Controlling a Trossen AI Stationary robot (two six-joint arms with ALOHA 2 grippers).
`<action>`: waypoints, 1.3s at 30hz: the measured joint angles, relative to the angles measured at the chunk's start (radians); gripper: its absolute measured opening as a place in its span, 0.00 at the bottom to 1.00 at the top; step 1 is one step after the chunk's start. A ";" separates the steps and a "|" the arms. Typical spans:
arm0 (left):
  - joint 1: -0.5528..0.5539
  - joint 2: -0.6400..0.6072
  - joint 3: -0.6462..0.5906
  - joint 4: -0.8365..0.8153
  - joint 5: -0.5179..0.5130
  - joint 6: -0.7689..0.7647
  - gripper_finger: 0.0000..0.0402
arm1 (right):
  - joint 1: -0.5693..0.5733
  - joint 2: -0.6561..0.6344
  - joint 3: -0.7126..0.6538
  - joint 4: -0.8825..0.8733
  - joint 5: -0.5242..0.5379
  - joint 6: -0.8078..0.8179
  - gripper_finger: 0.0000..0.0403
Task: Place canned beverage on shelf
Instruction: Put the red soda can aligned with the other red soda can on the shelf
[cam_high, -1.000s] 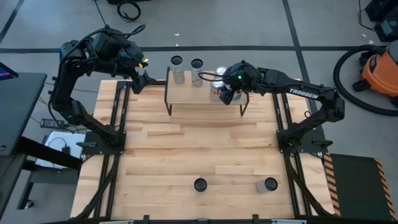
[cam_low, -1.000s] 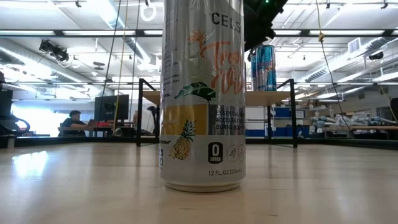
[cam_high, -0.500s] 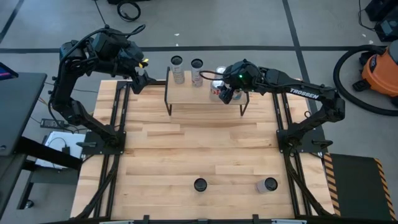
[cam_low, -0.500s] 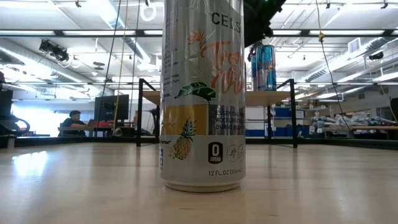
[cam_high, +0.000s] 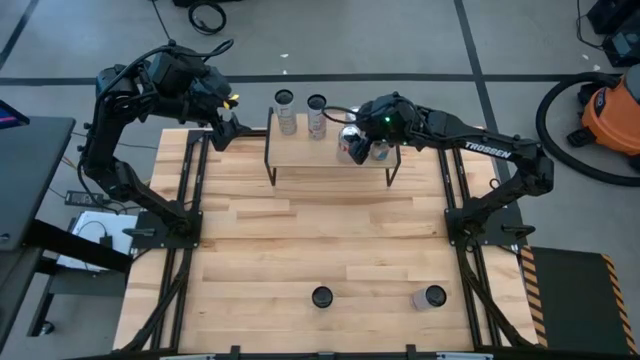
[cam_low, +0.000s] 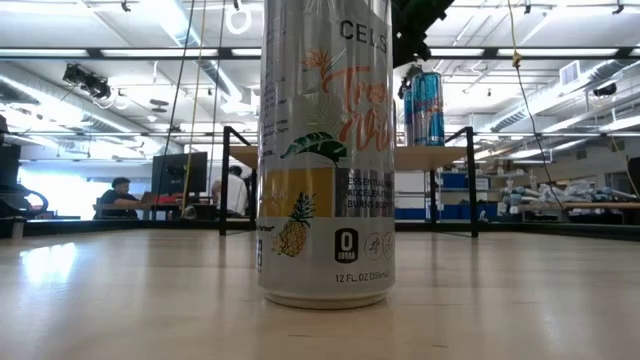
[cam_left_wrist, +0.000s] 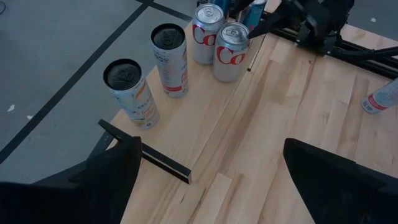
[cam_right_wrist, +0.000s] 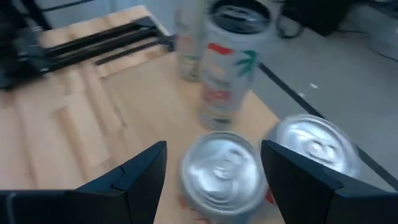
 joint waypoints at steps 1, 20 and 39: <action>0.000 0.000 0.000 0.000 0.000 0.000 0.98 | 0.000 0.000 0.000 0.002 -0.026 -0.007 0.66; 0.000 0.000 0.000 0.000 0.000 0.001 0.98 | 0.000 -0.003 0.000 0.021 -0.127 -0.114 0.90; 0.000 0.000 0.000 0.000 0.000 0.002 0.98 | -0.009 0.020 -0.002 -0.048 0.031 0.089 0.93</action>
